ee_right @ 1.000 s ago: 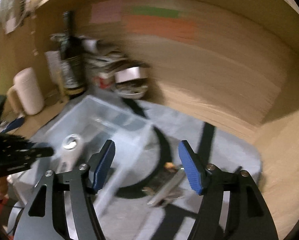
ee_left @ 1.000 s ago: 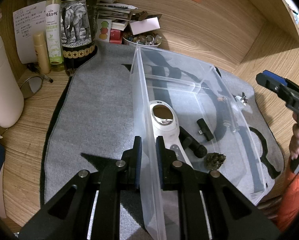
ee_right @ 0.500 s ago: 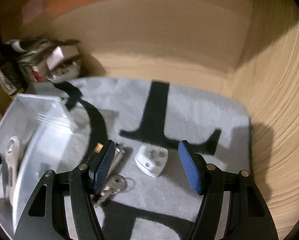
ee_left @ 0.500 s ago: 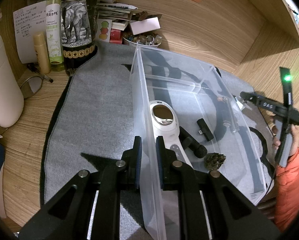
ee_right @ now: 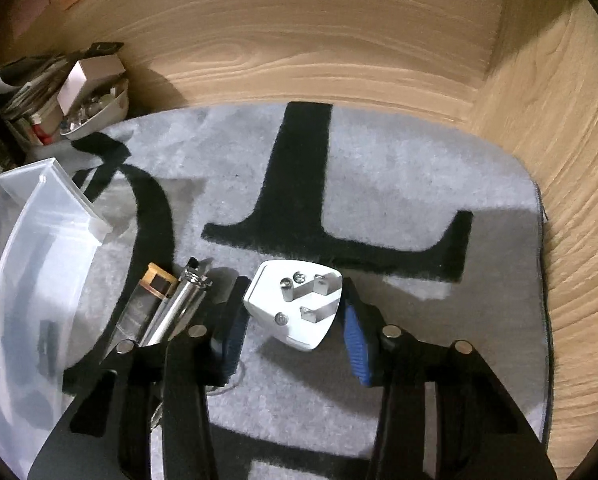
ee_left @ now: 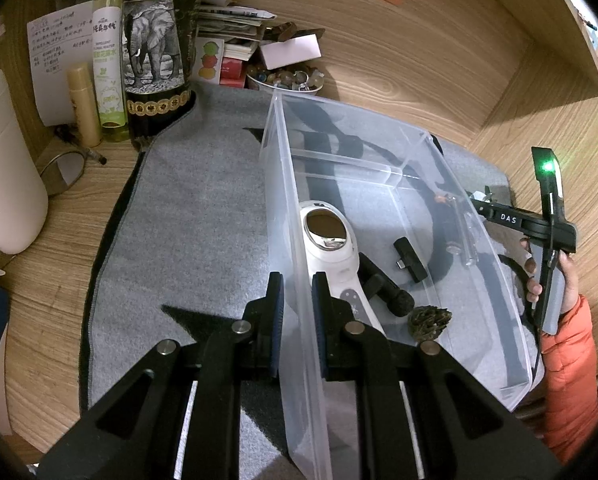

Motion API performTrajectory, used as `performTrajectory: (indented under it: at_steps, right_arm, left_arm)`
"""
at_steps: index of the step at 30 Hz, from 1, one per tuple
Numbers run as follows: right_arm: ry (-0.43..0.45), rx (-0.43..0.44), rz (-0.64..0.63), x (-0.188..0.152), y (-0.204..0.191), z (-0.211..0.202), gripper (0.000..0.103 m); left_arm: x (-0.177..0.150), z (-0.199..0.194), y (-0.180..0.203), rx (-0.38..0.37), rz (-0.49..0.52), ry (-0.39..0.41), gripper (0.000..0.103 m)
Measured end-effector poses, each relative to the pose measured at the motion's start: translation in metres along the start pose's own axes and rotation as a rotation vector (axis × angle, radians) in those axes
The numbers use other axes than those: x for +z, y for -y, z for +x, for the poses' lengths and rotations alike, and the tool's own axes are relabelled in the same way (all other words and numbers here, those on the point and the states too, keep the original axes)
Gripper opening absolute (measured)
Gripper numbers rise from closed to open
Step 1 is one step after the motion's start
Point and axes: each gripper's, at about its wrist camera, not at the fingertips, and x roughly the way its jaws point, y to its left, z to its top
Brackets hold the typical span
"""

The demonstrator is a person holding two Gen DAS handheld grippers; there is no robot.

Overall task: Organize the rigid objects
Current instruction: 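Grasp the white plug adapter on the mat with the right tool, then carry the white plug adapter into the box and open the right tool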

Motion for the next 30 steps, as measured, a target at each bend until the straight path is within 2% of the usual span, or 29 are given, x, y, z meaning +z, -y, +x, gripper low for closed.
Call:
performTrajectory:
  at_steps: [8,12,20,30]
  right_arm:
    - [0.073,-0.014,-0.029,0.002,-0.008,-0.028,0.039]
    - [0.127,-0.002,-0.074,0.006,-0.025,-0.051,0.039]
    - [0.228,0.052,-0.167,0.011,-0.070,-0.089,0.039]
    - [0.290,0.148,-0.280,0.008,-0.125,-0.117,0.039]
  left_arm:
    - [0.000,0.000,0.000,0.000,-0.002,0.001,0.014]
    - [0.000,0.000,0.000,0.000,-0.001,0.000,0.014]
    - [0.000,0.000,0.000,0.000,-0.001,0.000,0.014]
    - [0.000,0.000,0.000,0.000,-0.001,0.000,0.014]
